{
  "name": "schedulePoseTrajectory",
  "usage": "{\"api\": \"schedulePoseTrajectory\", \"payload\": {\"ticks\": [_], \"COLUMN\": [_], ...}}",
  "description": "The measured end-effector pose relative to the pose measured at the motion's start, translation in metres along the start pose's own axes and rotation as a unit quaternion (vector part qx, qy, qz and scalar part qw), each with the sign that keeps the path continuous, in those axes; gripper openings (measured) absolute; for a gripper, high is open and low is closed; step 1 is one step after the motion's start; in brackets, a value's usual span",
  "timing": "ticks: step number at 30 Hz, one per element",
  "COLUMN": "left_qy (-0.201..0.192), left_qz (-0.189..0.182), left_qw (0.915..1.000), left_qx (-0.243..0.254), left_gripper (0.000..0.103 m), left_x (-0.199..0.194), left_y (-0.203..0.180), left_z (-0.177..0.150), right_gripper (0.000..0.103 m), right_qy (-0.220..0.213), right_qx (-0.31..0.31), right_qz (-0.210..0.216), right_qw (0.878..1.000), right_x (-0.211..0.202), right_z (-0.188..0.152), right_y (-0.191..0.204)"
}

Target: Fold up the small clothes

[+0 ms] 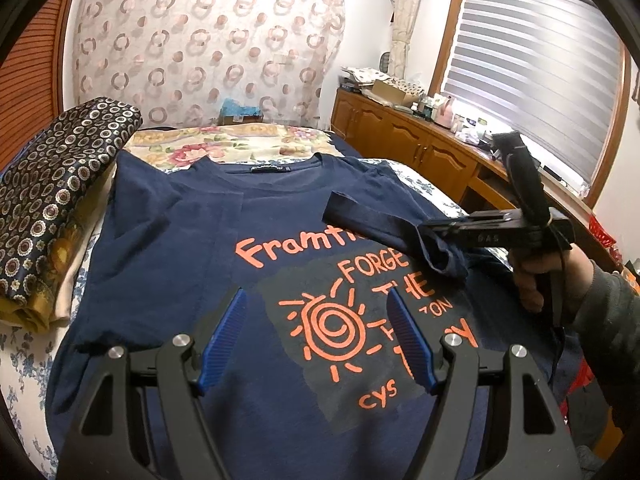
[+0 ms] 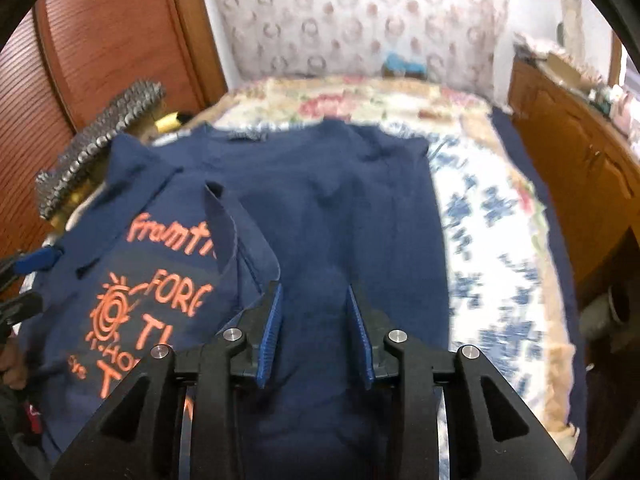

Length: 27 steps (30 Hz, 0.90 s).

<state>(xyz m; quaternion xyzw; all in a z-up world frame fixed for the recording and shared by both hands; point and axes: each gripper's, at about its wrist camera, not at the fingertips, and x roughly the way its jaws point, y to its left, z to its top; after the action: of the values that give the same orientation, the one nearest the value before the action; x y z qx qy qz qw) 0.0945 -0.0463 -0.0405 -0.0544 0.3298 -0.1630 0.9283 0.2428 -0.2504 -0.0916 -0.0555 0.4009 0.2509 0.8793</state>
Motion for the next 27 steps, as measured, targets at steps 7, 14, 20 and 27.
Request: {"api": "schedulePoseTrajectory", "payload": {"ticks": [7, 14, 20, 27], "left_qy": [-0.001, -0.007, -0.02, -0.005], "left_qz": [0.004, 0.017, 0.065, 0.104], "left_qw": [1.0, 0.9997, 0.9977, 0.9946], "left_qx": [-0.009, -0.017, -0.001, 0.006], "left_gripper": [0.072, 0.072, 0.072, 0.072], "left_x": [-0.003, -0.01, -0.022, -0.01], "left_y": [0.008, 0.023, 0.057, 0.11], "left_z": [-0.002, -0.001, 0.016, 0.044], "right_gripper": [0.032, 0.032, 0.041, 0.05], "right_qy": [0.015, -0.011, -0.018, -0.026], "right_qx": [-0.051, -0.054, -0.046, -0.031], "right_qz": [0.102, 0.075, 0.035, -0.008], "right_qw": [0.993, 0.996, 0.998, 0.999], "right_x": [0.0, -0.006, -0.004, 0.001], "right_z": [-0.005, 0.002, 0.011, 0.029], "right_y": [0.047, 0.047, 0.035, -0.001]}}
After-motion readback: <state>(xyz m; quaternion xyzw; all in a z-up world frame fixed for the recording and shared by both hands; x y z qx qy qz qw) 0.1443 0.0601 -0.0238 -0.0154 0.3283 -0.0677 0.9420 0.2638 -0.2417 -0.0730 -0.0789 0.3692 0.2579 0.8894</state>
